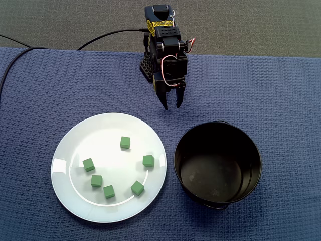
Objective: Pick up the items on the white plate and put them in the black container.
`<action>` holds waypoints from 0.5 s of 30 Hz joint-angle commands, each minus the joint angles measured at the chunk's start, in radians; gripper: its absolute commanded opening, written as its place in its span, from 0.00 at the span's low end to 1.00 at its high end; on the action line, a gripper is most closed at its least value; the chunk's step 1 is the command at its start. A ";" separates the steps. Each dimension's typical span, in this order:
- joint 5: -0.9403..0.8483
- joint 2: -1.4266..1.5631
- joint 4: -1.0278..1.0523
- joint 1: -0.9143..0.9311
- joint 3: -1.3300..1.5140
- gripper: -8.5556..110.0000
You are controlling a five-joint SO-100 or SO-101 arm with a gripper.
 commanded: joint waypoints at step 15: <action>0.118 -0.003 0.143 0.075 0.021 0.30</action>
